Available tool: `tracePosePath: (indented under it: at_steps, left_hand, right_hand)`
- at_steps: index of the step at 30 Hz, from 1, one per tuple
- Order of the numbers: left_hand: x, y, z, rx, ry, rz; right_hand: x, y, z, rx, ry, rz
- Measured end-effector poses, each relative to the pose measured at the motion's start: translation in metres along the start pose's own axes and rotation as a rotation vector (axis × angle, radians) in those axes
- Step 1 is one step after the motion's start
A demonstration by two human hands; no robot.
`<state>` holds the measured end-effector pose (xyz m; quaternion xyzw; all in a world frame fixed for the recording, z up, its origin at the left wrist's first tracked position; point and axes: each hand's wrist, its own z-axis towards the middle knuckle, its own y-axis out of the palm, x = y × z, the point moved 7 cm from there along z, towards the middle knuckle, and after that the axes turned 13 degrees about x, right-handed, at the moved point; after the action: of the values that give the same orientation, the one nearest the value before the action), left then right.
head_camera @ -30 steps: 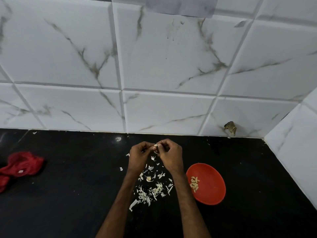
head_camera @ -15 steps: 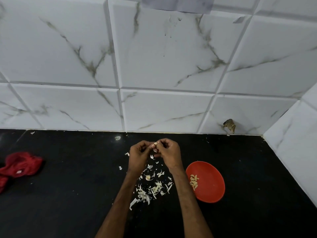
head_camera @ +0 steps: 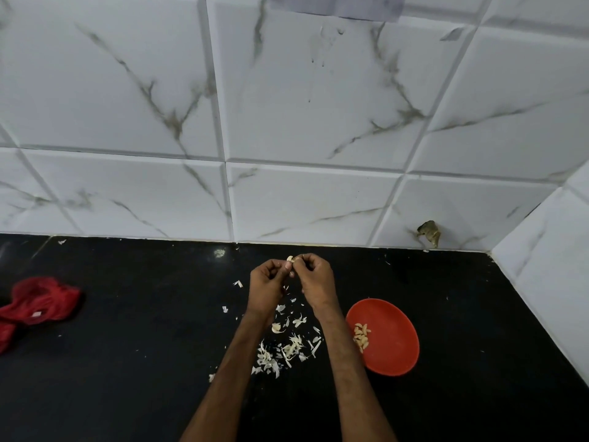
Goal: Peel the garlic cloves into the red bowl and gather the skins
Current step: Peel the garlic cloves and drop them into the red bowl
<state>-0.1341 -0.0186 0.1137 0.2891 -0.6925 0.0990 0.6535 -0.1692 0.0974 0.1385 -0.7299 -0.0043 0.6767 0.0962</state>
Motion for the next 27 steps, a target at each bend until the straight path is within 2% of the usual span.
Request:
tracePosePath:
  at_steps: [9,16,23,27]
  left_hand:
    - [-0.011,0.005,0.002,-0.005,-0.214,-0.185]
    - [-0.016,-0.001,0.005,0.032,-0.317,-0.224]
    - [-0.014,-0.004,0.009,-0.002,-0.341,-0.25]
    - [-0.005,0.001,0.006,-0.059,-0.254,-0.122]
  right_hand:
    - [-0.004,-0.003,0.0,-0.012,-0.066,-0.162]
    - [-0.005,0.0,-0.002,-0.068,-0.161,-0.296]
    - [-0.004,-0.005,-0.001,-0.068,-0.172,-0.316]
    - [-0.006,-0.011,-0.001,-0.012,-0.244,-0.437]
